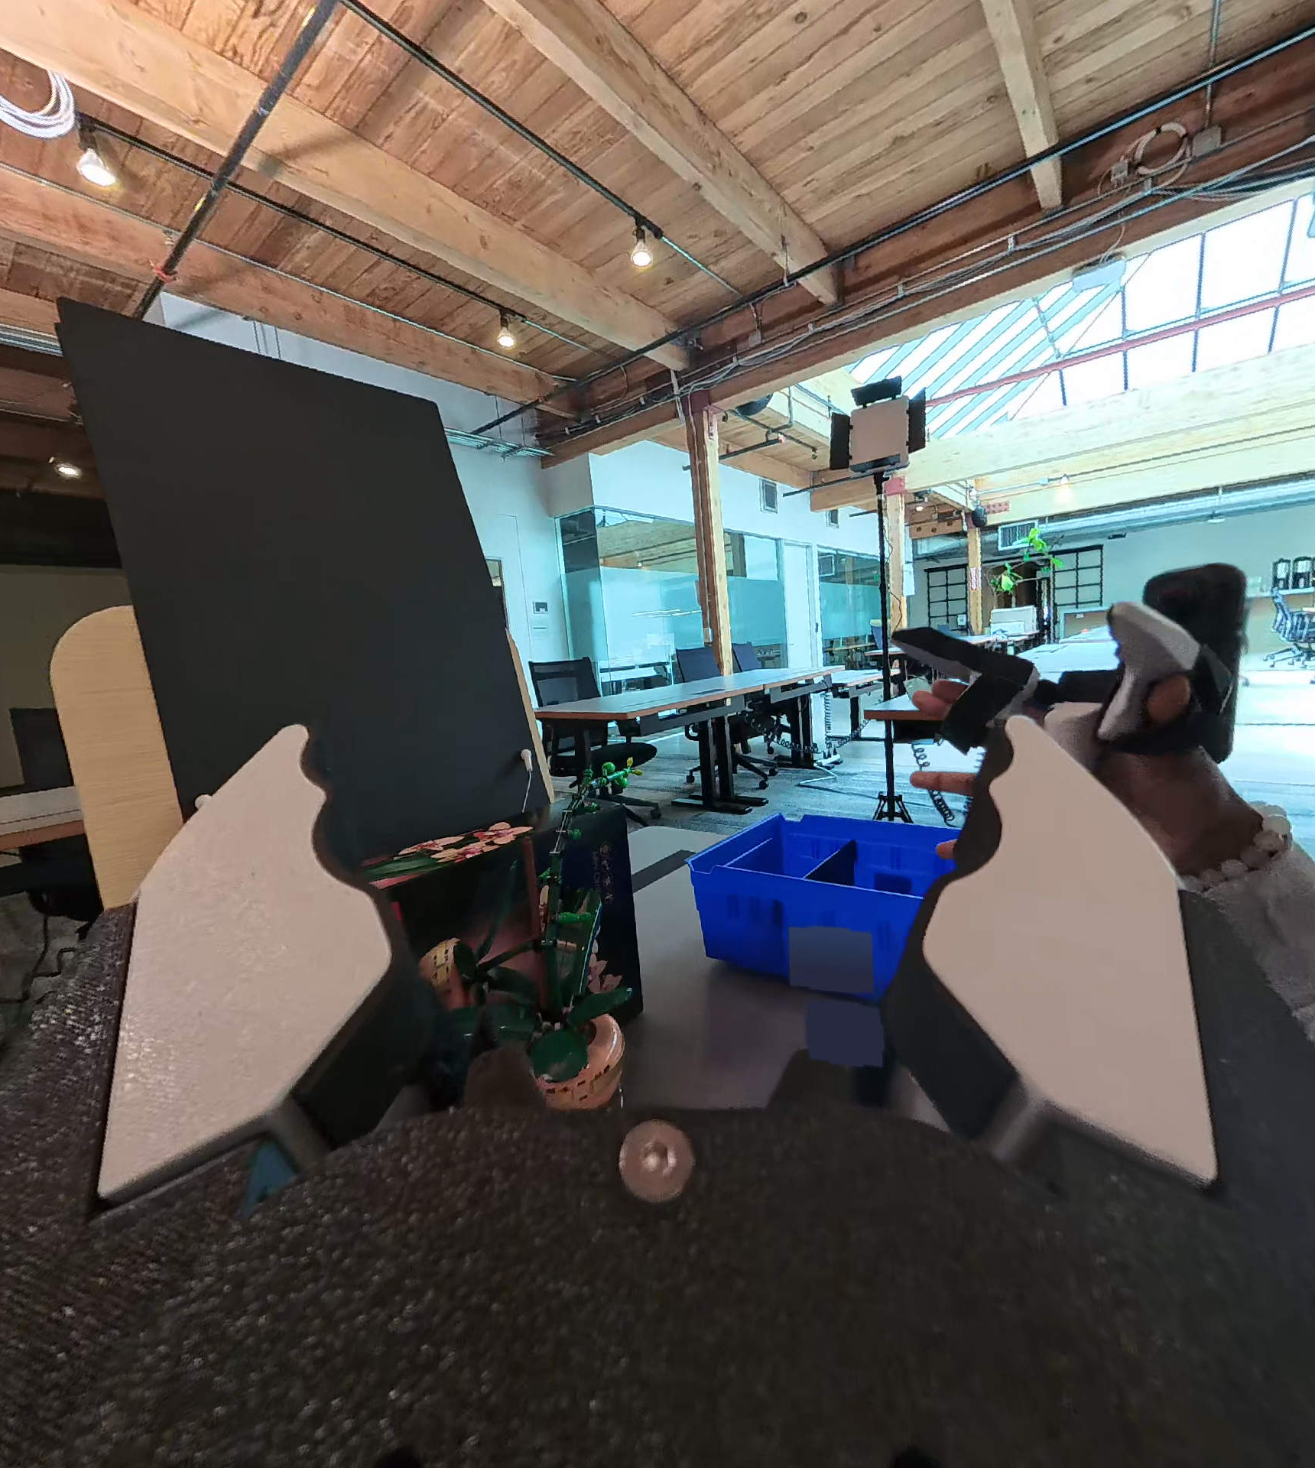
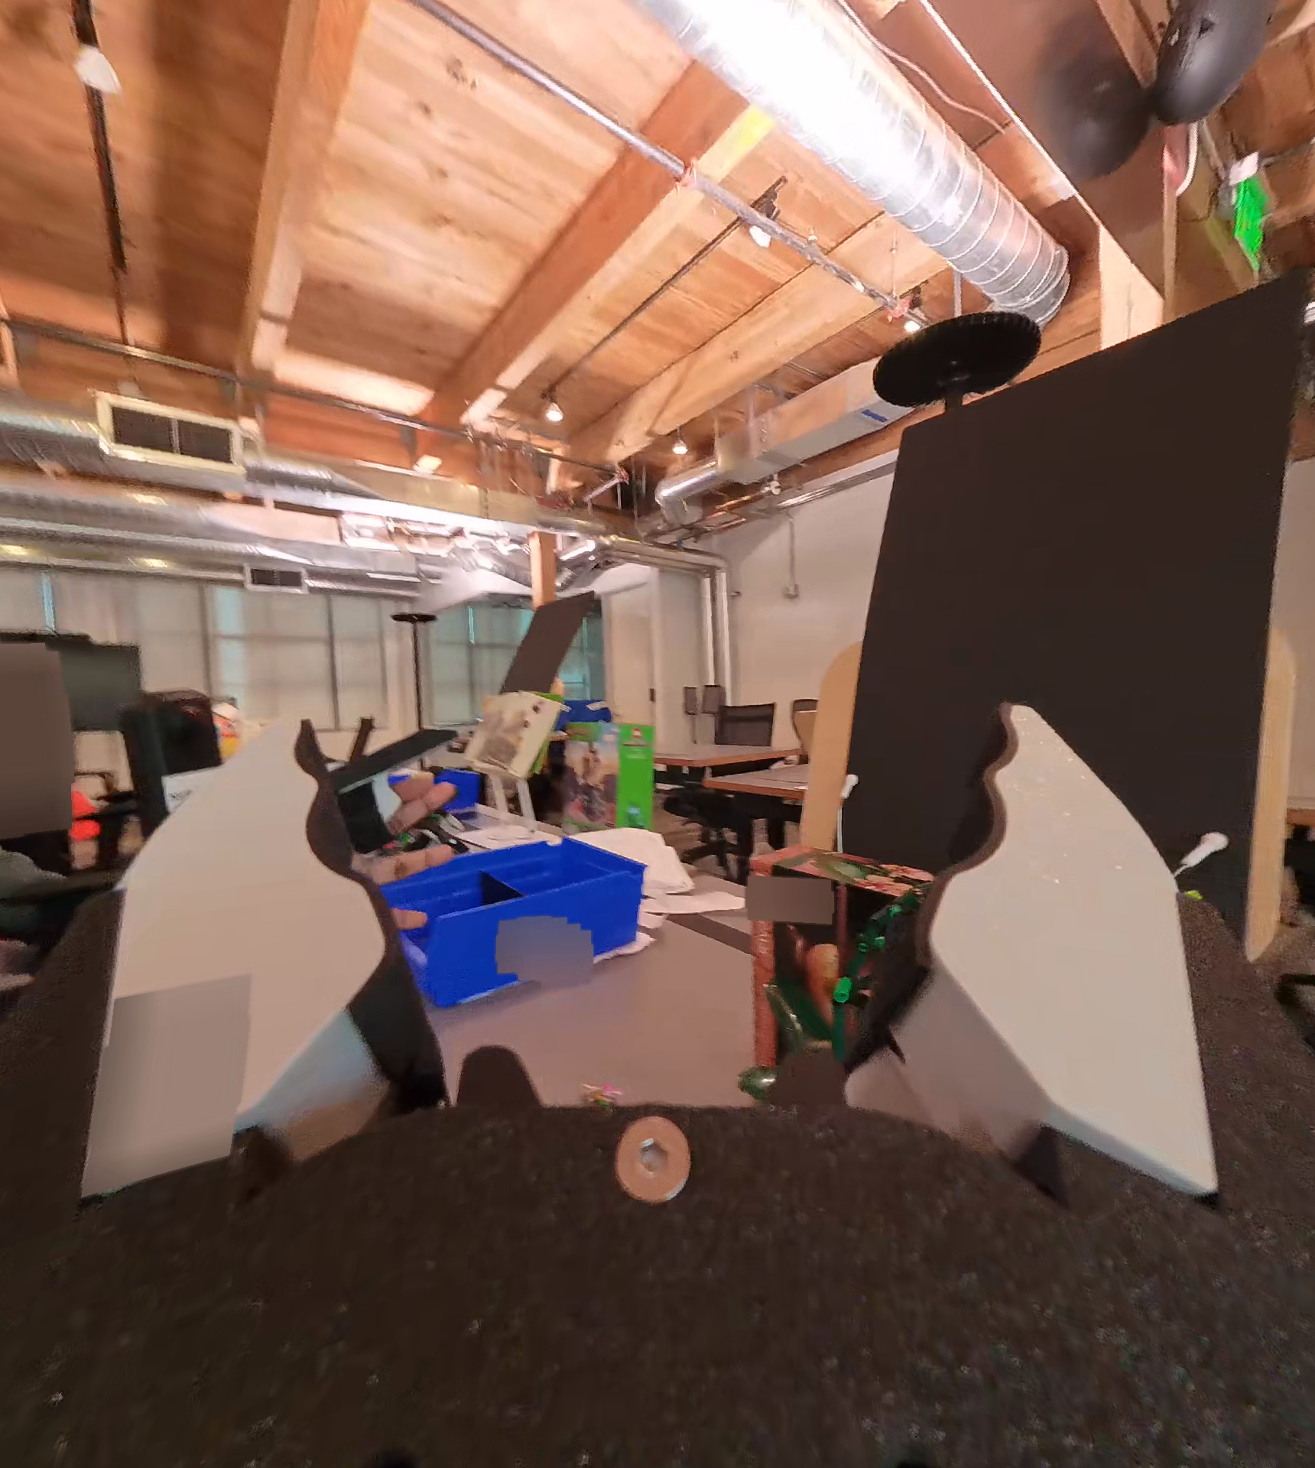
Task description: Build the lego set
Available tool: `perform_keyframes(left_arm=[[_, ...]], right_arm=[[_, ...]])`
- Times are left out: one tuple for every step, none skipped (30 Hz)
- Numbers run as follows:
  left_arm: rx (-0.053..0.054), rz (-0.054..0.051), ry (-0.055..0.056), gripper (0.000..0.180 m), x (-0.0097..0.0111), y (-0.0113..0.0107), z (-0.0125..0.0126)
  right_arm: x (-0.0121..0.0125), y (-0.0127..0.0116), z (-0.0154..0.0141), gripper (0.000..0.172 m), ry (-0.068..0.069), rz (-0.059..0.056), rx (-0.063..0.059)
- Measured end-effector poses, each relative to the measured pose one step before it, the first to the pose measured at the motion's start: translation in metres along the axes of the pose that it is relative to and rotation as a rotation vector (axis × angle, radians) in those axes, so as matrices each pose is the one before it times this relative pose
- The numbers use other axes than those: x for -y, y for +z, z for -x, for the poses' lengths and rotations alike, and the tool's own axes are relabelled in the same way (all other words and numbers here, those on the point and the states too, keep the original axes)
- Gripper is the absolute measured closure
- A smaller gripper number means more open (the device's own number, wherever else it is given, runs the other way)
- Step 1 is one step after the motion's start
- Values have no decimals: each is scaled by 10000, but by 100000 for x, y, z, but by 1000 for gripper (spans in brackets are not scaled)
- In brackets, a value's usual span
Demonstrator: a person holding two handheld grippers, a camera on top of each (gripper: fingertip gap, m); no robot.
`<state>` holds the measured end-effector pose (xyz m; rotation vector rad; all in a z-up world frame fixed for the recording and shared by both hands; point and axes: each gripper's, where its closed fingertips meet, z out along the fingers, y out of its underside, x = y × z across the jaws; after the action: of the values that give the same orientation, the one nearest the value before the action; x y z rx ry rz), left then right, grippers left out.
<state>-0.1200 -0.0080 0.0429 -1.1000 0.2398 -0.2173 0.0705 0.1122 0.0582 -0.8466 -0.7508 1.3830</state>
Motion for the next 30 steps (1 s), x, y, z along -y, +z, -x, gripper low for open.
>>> perform_keyframes(left_arm=[[-31, 100, 65, 34, -92, -30, -24], [-29, 120, 75, 34, -104, -46, -25], [-43, 129, 104, 35, -106, -67, -38], [-24, 169, 120, 38, -155, -79, 15], [56, 239, 125, 42, -295, -77, 164], [52, 298, 172, 46, -434, -62, 201], [-20, 349, 201, 51, -588, -44, 120], [-134, 425, 187, 58, -743, -2, -34], [-294, 533, 171, 65, -955, 32, -284], [-390, 635, 189, 68, -1130, 76, -459], [-304, 688, 229, 71, -1221, 138, -381], [-84, 687, 306, 75, -1211, 188, -98], [96, 646, 394, 83, -1154, 202, 137], [95, 579, 386, 91, -1069, 257, 116], [-74, 487, 260, 97, -947, 333, -144], [-267, 418, 91, 106, -859, 383, -416], [-358, 368, -61, 115, -749, 435, -528], [-375, 332, -132, 124, -641, 476, -520], [-360, 325, -139, 136, -617, 504, -461], [-352, 355, -144, 147, -649, 506, -439], [-270, 390, -105, 161, -686, 470, -304], [41, 324, -112, 178, -571, 397, 191], [296, 198, -127, 180, -421, 306, 596], [269, 141, -47, 180, -401, 231, 561], [78, 137, 15, 180, -444, 217, 288], [-98, 62, 33, 180, -351, 272, 16], [-184, -93, -27, 180, -131, 413, -164], [-295, -162, -118, 180, -46, 578, -349], [-448, -120, -169, 177, -113, 735, -554], [-546, -22, -191, 175, -317, 858, -652]], right_arm=[[152, -87, -177, 25, 302, -73, 23], [70, -85, -287, 26, 192, -49, -42], [-87, -74, -405, 25, 78, 43, -136], [-401, -31, -662, 26, -43, 212, -328], [-801, 25, -521, 26, -252, 483, -248], [-1122, 103, -117, 27, -366, 746, 3], [-1044, 132, 274, 35, -482, 696, 203], [-716, 110, 563, 47, -575, 453, 327], [-444, 132, 589, 59, -551, 226, 285], [-295, 156, 504, 66, -464, 93, 204], [-509, 196, 507, 71, -328, 239, 254], [-855, 242, 539, 77, -120, 495, 331], [-1099, 289, 652, 78, -4, 638, 447], [-1168, 338, 528, 80, 38, 669, 404], [-1026, 385, 368, 85, -20, 551, 309], [-844, 459, 300, 87, -114, 375, 251], [-720, 504, 228, 88, -215, 251, 181], [-679, 527, 164, 93, -266, 223, 118], [-753, 544, 259, 104, -235, 298, 163], [-790, 587, 321, 113, -187, 379, 215], [-758, 610, 306, 117, -129, 387, 201], [-738, 569, 179, 124, -21, 410, 102], [-758, 478, 89, 144, 117, 474, 38], [-617, 478, 142, 164, 155, 386, 101], [-395, 520, 320, 172, 144, 194, 254], [-283, 584, 492, 172, 207, 71, 396], [-313, 681, 526, 172, 268, 38, 482], [-433, 828, 341, 172, 316, 60, 413], [-692, 975, 103, 172, 289, 154, 316], [-1056, 1082, -107, 172, 248, 315, 233]])
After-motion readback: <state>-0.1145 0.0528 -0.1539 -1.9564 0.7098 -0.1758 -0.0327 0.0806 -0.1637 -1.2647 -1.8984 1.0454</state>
